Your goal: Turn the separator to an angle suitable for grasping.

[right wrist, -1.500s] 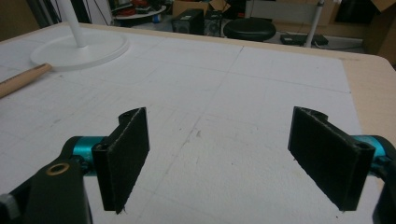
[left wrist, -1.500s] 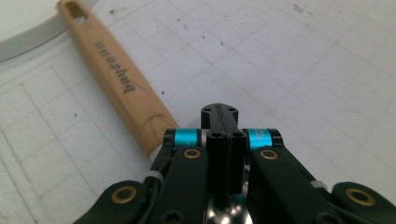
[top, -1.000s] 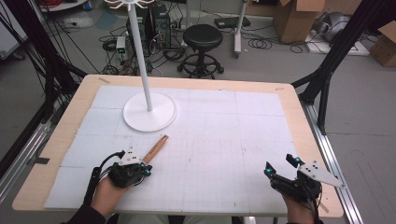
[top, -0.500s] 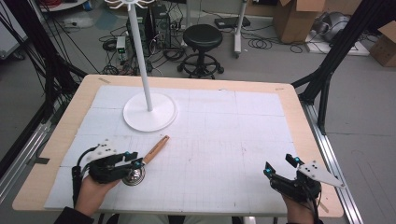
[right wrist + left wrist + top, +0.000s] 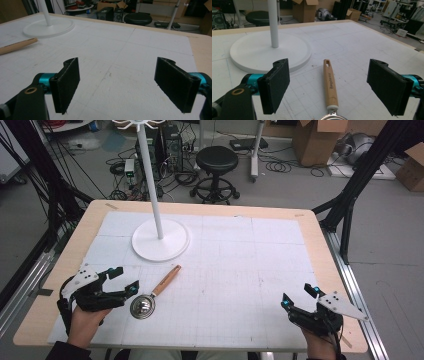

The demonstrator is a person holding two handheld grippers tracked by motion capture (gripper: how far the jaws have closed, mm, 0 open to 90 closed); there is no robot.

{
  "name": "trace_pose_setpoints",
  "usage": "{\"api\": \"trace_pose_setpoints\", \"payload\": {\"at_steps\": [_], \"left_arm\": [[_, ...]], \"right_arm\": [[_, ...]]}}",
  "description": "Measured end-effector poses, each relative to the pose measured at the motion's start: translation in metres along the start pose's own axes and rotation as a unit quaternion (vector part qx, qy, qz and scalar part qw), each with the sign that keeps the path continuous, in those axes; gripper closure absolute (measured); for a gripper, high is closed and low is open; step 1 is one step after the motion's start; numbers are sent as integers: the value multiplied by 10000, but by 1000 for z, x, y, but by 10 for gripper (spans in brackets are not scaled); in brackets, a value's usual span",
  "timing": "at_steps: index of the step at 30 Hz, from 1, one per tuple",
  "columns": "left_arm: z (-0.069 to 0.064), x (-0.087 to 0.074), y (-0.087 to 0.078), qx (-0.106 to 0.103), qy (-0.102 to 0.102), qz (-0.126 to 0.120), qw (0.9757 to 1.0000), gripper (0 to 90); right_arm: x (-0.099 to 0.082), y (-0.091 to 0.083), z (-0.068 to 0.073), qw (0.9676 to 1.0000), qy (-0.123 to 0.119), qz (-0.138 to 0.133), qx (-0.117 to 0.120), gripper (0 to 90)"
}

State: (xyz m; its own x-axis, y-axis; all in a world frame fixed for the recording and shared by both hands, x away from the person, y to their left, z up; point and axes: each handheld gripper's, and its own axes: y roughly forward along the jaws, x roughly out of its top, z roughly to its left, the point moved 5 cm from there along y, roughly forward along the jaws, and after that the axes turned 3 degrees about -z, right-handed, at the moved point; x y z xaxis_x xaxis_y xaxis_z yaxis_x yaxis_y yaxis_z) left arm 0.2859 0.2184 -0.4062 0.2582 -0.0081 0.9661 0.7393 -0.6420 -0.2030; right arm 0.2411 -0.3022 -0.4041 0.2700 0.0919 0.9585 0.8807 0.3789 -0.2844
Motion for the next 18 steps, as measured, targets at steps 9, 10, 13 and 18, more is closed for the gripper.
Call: {"api": "trace_pose_setpoints", "payload": {"at_steps": [9, 10, 13, 18], "left_arm": [[6, -2, -4, 61, -52, 24, 10000, 212], [6, -2, -4, 56, -37, 34, 10000, 213], [5, -3, -3, 88, -1, 73, 9999, 213], [5, -5, 0, 93, 7, 106, 9999, 214]], "right_arm": [[1, 1, 0, 10000, 5, -2, 24, 192], [1, 0, 0, 10000, -5, -10, 12, 192], [1, -1, 0, 10000, 18, -11, 22, 192], [1, 0, 0, 10000, 18, -12, 43, 192]]}}
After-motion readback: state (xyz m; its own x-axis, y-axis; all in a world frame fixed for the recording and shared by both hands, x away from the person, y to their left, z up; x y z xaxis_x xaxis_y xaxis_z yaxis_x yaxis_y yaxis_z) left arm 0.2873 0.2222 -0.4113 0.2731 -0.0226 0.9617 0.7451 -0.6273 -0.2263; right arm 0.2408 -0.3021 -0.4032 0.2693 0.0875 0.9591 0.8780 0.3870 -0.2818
